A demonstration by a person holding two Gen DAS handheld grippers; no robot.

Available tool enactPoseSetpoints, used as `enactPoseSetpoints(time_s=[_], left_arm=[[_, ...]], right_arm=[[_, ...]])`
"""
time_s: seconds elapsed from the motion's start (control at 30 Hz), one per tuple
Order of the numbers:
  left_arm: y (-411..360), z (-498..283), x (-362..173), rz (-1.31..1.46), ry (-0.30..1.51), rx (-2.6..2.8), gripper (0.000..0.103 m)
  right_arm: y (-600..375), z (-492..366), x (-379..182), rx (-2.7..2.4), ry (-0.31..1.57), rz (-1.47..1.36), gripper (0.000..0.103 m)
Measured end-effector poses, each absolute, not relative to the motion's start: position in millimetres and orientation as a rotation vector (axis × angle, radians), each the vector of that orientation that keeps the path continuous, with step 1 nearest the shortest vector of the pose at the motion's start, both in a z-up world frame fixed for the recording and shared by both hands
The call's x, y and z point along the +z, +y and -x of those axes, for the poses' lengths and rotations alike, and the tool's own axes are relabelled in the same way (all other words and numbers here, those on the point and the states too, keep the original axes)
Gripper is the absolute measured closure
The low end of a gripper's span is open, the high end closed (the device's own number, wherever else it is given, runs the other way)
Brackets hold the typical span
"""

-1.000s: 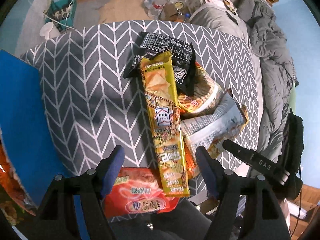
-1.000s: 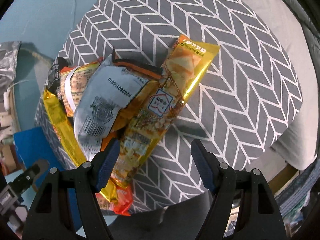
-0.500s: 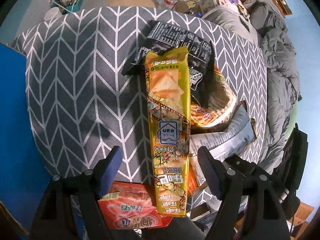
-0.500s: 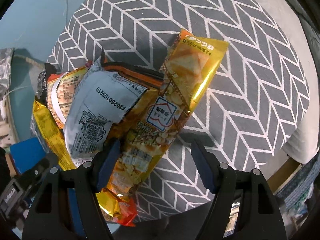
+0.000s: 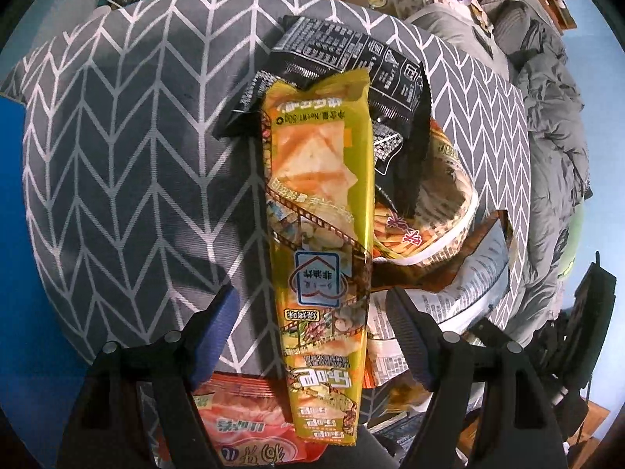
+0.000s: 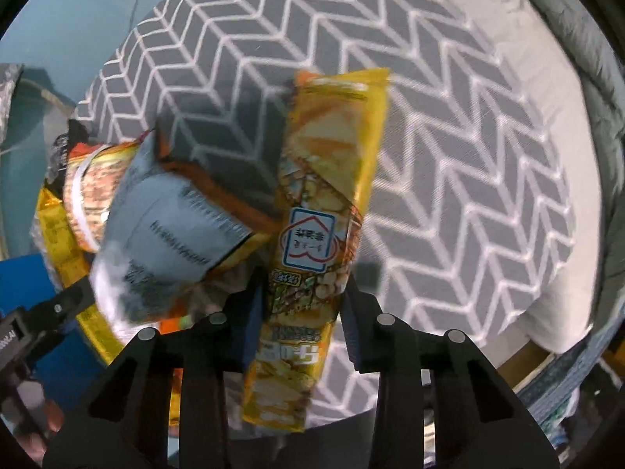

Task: Organize snacks
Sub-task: 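Grasp a yellow cracker bag with the left gripper while the right grasps another yellow cracker bag, then carry both yellow cracker bags up and over the cardboard box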

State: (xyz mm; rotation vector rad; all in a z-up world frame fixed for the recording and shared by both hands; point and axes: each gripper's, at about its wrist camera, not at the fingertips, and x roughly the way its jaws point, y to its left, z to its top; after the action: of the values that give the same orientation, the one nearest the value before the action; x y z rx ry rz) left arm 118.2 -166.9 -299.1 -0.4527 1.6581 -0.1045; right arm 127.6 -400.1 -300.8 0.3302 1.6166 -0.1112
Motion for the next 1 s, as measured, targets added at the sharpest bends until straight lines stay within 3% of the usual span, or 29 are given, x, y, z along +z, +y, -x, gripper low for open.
enactPoseSetpoints(time_s=[0.27,0.3,0.37,0.43,1.0], left_arm=[[-161.3,-120.8,-305.7,0.466,1.650,-0.084,0.045],[-161.8,-121.2,-305.9,0.471,1.644,-0.082,0.049],[-159.2,-121.4,-306.5,0.485,1.639,-0.106,0.066],[-159.0,-121.5,-304.6,0.481,1.634,-0.114,0.069],[-144.1,-114.5,-251.0,0.384,1.573,-0.162,0.072]], right_arm=[[-398.0,-122.9,-306.0,-0.087,1.609,-0.301,0.055],[-395.9,-122.3,-306.6,-0.090,1.605,-0.296,0.056],[-393.3,-119.5,-306.3,-0.094,1.592,-0.264,0.071],[-381.0,-109.3,-307.5,-0.074,1.585,-0.273,0.073],[-387.7,-91.1,-249.8,0.016,1.554,-0.097,0.075]])
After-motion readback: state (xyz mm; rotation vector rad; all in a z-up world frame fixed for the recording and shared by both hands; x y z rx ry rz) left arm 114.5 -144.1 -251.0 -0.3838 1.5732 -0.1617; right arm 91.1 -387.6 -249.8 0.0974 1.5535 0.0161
